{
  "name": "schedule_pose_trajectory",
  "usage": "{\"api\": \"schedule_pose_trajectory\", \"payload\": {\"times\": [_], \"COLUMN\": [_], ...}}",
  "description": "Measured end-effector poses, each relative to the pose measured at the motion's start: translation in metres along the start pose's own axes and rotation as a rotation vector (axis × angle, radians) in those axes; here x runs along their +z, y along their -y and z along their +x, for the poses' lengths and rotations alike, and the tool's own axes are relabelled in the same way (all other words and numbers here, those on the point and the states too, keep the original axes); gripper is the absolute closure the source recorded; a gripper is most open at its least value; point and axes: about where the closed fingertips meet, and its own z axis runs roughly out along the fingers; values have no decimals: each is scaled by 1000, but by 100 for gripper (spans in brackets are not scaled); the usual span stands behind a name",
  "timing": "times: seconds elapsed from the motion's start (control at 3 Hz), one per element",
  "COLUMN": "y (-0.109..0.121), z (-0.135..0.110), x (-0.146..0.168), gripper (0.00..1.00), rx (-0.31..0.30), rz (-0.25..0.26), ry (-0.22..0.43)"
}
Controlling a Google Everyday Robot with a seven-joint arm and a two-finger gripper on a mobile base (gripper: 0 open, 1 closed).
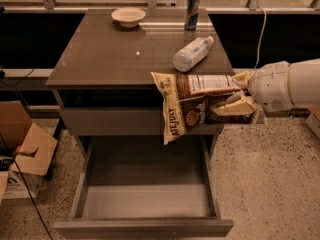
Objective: Pick brown chip bag from middle drawer and place on counter
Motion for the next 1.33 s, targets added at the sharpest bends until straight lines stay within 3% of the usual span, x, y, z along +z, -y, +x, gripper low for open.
{"api": "schedule_pose_trajectory", "payload": {"times": [0.33, 0.67, 1.0, 1.33], "y": [-2, -5, -7, -3], "z": [-20, -79, -116, -138], "x": [17, 47, 65, 95], "gripper": [100, 100, 100, 100], "rx": [-24, -93, -112, -91], "rz": [0, -10, -9, 9], "ry": [52, 176, 255, 282]}}
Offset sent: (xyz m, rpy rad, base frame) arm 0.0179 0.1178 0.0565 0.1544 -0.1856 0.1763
